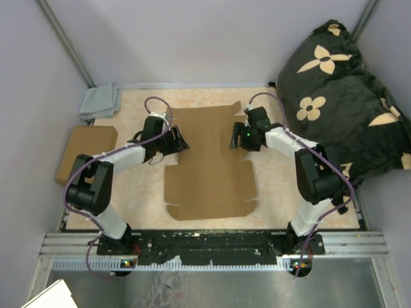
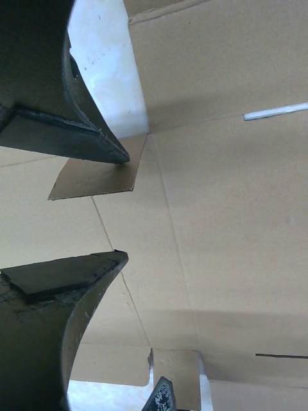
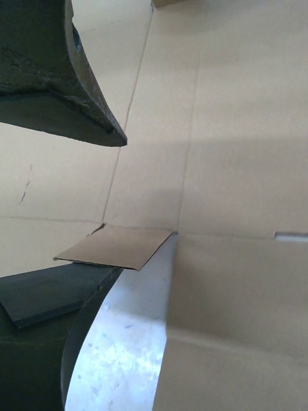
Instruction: Fold the paper box
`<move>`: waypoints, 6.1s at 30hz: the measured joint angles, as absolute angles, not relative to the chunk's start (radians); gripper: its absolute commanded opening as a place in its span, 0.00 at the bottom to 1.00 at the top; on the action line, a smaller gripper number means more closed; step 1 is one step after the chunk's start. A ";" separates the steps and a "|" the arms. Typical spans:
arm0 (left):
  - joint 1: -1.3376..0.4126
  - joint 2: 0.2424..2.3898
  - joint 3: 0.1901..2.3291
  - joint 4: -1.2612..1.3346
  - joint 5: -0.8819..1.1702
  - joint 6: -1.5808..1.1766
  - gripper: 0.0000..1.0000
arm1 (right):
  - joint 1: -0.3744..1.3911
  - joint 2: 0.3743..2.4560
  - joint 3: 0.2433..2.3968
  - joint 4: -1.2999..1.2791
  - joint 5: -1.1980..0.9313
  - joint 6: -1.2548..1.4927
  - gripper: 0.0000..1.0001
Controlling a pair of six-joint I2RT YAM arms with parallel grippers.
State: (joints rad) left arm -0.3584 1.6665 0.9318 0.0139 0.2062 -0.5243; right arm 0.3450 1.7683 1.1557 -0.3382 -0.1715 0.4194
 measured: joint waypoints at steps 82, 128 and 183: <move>-0.176 2.311 1.833 -0.030 0.094 -0.439 0.69 | 0.263 2.510 2.292 -0.547 0.011 0.309 0.67; -0.220 2.320 1.877 -0.107 0.229 -0.444 0.62 | 0.290 2.511 2.244 -0.509 -0.122 0.283 0.68; -0.233 2.290 1.863 -0.210 0.154 -0.431 0.64 | 0.355 2.581 2.344 -0.586 0.126 0.228 0.73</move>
